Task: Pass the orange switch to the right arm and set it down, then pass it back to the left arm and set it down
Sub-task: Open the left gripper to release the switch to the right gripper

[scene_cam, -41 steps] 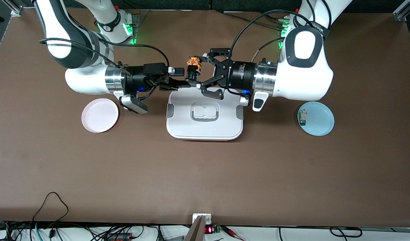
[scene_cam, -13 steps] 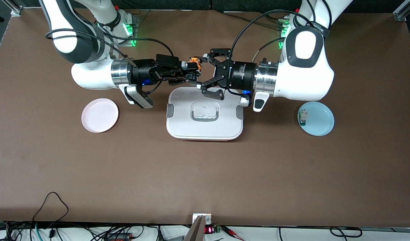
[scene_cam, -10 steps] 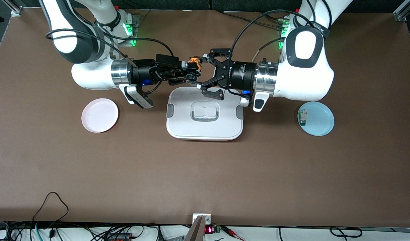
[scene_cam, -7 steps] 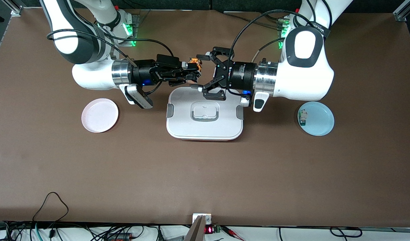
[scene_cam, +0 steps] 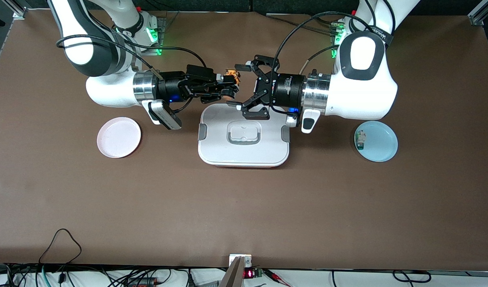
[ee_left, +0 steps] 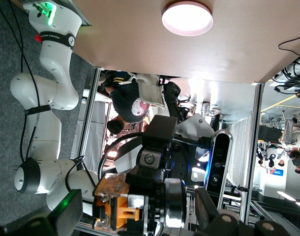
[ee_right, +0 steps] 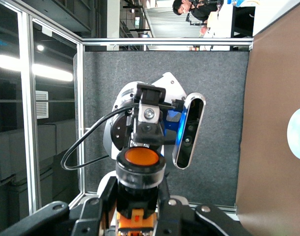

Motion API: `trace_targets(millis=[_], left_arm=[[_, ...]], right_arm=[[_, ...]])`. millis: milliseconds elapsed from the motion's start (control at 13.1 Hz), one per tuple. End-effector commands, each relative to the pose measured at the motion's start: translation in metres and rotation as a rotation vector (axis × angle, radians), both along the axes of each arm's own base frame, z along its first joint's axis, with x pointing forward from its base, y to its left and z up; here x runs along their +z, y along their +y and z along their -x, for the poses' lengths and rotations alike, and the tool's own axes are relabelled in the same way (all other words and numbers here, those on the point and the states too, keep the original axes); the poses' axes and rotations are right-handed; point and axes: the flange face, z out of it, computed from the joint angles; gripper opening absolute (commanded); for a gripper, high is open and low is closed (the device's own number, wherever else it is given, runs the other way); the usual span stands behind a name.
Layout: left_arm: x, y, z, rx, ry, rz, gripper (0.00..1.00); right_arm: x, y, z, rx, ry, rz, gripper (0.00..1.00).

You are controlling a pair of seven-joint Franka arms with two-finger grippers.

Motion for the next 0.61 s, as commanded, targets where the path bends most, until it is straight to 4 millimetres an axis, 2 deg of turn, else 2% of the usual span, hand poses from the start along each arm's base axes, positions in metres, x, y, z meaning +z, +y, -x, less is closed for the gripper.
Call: trace_targets(millis=[0, 152, 229, 533], left_arm=[[0.009, 0.003, -0.001, -0.007, -0.022, -0.016, 1.00], [0.010, 0.002, 0.003, -0.054, -0.065, -0.069, 1.00], [0.025, 0.004, 0.001, -0.069, -0.106, -0.074, 1.00], [0.040, 0.004, 0.015, -0.205, -0.346, -0.110, 1.00]], right_arm=[[0.000, -0.012, -0.003, -0.020, -0.044, 0.023, 0.26], [-0.002, -0.020, -0.005, -0.014, -0.058, 0.051, 0.26], [-0.003, -0.026, -0.008, -0.013, -0.063, 0.061, 0.26], [-0.005, -0.037, -0.008, 0.003, -0.086, 0.108, 0.26]])
